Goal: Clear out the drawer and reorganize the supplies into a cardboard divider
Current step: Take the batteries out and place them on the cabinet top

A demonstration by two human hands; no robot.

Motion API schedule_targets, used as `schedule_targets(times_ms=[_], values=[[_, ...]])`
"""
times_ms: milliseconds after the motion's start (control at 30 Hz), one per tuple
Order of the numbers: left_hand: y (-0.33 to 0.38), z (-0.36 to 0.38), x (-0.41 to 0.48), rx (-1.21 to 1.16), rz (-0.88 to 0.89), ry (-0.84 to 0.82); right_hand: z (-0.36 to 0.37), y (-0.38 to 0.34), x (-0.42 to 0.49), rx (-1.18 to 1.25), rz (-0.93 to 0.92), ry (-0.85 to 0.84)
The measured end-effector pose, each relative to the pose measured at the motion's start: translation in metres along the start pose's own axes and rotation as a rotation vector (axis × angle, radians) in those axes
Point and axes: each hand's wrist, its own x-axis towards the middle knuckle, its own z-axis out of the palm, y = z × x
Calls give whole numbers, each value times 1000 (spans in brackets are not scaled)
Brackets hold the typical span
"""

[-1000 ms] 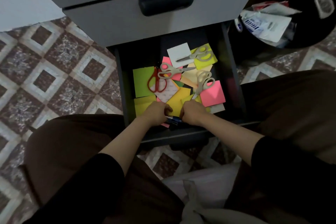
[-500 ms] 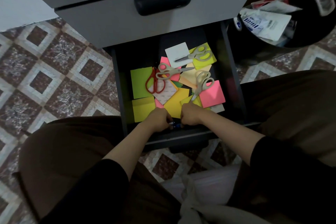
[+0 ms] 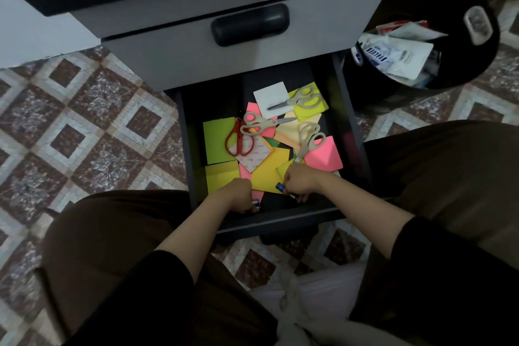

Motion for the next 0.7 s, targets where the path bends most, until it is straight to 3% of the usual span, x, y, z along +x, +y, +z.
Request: schedule_targets(times_ms=[200, 400, 700], values=[[-6, -6, -18, -207, 3, 97, -10, -2, -16, 89, -9, 102], [-6, -28, -52, -519, 76, 335, -35, -9, -47, 261, -60, 219], [20, -74, -110, -665, 136, 564, -62, -39, -107, 393, -230, 337]])
